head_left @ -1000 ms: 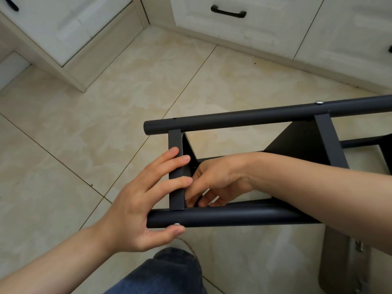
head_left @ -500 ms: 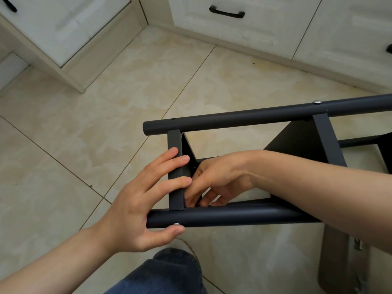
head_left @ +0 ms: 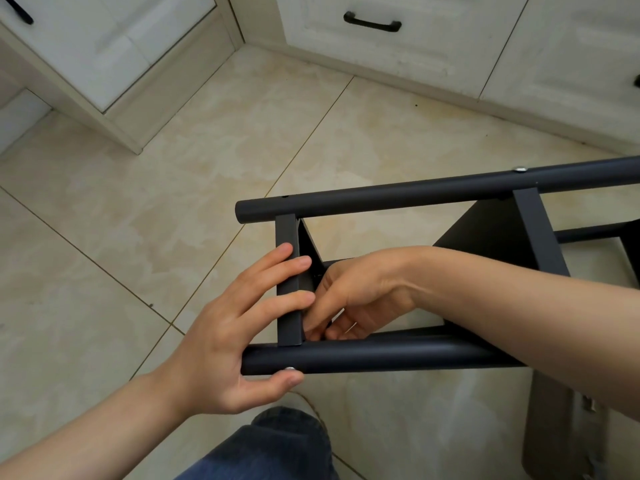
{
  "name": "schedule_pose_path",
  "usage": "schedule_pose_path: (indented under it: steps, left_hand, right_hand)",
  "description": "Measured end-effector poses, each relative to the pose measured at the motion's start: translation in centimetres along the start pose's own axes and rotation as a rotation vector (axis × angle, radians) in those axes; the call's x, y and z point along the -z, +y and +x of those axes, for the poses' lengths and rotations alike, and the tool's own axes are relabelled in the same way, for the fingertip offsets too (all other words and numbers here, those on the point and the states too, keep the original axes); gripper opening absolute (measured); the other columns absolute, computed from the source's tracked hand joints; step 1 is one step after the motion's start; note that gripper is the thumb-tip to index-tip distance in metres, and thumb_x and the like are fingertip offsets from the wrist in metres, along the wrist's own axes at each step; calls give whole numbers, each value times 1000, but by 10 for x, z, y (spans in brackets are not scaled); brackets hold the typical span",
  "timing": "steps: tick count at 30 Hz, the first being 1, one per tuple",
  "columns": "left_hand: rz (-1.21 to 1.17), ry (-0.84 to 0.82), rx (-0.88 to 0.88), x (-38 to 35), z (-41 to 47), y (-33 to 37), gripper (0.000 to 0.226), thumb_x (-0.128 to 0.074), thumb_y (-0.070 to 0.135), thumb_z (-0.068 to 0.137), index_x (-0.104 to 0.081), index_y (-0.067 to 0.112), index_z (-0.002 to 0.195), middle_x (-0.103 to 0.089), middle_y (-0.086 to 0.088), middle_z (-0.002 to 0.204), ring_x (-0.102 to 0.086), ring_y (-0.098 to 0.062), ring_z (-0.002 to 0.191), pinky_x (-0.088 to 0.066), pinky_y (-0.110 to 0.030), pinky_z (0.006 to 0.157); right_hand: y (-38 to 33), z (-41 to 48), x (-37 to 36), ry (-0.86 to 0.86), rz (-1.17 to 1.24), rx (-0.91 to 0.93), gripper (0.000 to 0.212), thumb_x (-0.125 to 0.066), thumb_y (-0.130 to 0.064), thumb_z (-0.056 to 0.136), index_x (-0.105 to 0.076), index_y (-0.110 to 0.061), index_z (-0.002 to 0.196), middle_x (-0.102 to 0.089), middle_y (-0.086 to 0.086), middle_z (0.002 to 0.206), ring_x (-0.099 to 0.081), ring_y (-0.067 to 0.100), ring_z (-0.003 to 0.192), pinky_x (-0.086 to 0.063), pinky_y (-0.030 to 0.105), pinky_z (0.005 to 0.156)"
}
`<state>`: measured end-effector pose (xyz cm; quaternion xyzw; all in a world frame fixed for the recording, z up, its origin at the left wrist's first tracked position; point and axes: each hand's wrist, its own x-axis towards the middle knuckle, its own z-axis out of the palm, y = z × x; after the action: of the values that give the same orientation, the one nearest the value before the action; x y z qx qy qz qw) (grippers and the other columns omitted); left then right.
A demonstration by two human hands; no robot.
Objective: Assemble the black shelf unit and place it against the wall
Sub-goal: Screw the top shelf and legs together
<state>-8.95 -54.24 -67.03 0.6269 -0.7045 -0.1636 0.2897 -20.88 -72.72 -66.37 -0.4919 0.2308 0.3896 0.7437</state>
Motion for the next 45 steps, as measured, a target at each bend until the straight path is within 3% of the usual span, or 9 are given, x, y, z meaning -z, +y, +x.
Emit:
schedule_pose_path:
  steps: [5,13,18,20,27,35,38,41,45]
  left_hand:
    - [6,4,-2,0,-1,1,57,-56,56,94,-53,16,134,-39,-7,158,-27,-35,151,-28,-39,120]
    - [2,13,-3,-1,0,1,56,-54,57,95,-54,16,134,-39,-5,158,-29,-35,150,-29,-38,120]
    - [-2,18,-4,-1,1,1,56,-54,57,95,-53,16,134,-39,-5,158,-29,-36,150,-29,-38,120]
    - [-4,18,-2,-1,1,1,56,-54,57,95,-54,16,134,-39,-6,158,-29,-36,150,-29,-39,120]
    - [-3,17,-1,-1,0,1,56,-54,57,95,-54,17,134,-39,-4,158,-29,-36,150,-29,-39,120]
    - [-24,6,13,-1,-2,2,56,-56,56,95,-53,20,137,-38,-3,159,-27,-35,151,-27,-37,121]
    - [-39,4,32,0,-2,3,56,-57,56,95,-51,24,140,-36,-1,161,-25,-32,152,-27,-35,121]
    - [-57,7,67,2,-1,6,56,-58,56,94,-51,27,142,-34,2,162,-23,-28,154,-26,-31,121]
    - [-57,17,118,3,-2,11,60,-67,45,87,-51,32,143,-31,7,164,-20,-21,155,-23,-23,120]
  right_hand:
    - [2,3,-6,30,-12,15,7,-63,-10,93,-69,-5,96,-68,4,79,-59,11,66,-52,18,61]
    - [1,2,-3,40,-87,18,16,-64,-12,92,-69,-11,77,-67,0,75,-55,10,64,-47,20,64]
    - [2,3,-3,32,-134,-28,15,-64,-25,93,-70,-14,87,-66,0,83,-57,12,72,-47,24,71]
    - [1,2,-2,-6,-91,-29,11,-63,-22,94,-69,-13,94,-67,0,87,-59,12,74,-49,23,71]
    - [4,5,0,21,-90,28,22,-65,-17,93,-71,-17,72,-70,-4,75,-58,9,68,-49,19,60]
    - [5,2,-6,69,-140,96,20,-65,-16,93,-73,-18,75,-70,-2,77,-60,10,70,-49,21,67]
    - [6,-8,-7,76,-187,133,14,-63,-22,96,-75,-16,92,-72,0,89,-64,12,80,-51,24,77]
    - [7,-22,-7,98,-245,170,24,-58,-26,100,-69,-11,115,-69,3,103,-63,15,94,-50,30,89]
    - [7,-46,-8,135,-284,189,22,-58,-28,99,-68,-17,116,-68,1,106,-62,15,96,-50,29,89]
